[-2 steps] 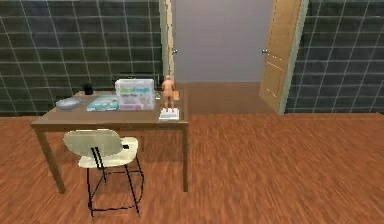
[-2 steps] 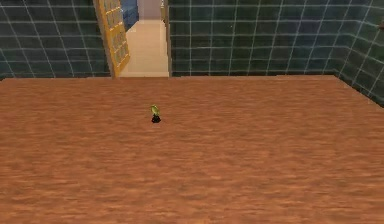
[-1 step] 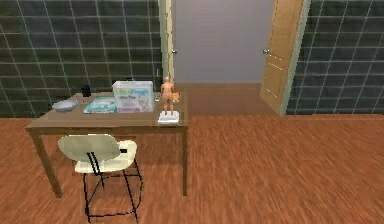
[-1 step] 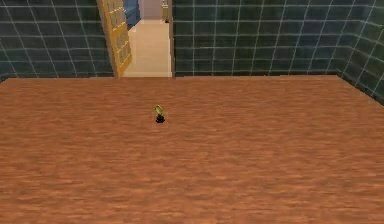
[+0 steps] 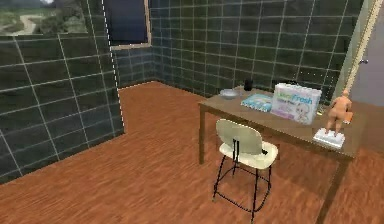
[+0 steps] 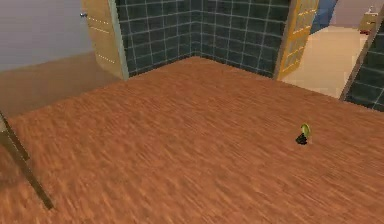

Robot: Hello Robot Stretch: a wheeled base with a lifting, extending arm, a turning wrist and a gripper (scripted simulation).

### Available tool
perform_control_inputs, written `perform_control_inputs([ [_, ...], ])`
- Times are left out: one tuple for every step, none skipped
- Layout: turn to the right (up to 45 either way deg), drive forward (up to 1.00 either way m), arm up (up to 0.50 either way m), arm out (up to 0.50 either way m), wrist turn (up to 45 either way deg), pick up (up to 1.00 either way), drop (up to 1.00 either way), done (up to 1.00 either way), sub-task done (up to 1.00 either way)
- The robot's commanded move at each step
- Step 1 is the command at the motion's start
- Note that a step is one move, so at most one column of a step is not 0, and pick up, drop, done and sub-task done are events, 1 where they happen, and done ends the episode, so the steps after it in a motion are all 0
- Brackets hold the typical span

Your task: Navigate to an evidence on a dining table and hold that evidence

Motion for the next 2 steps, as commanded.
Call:
perform_control_inputs([
  [-30.0,0.00,0.00,0.00,0.0,0.00,0.00,0.00,0.00],
  [0.0,0.90,0.00,0.00,0.0,0.00,0.00,0.00,0.00],
])
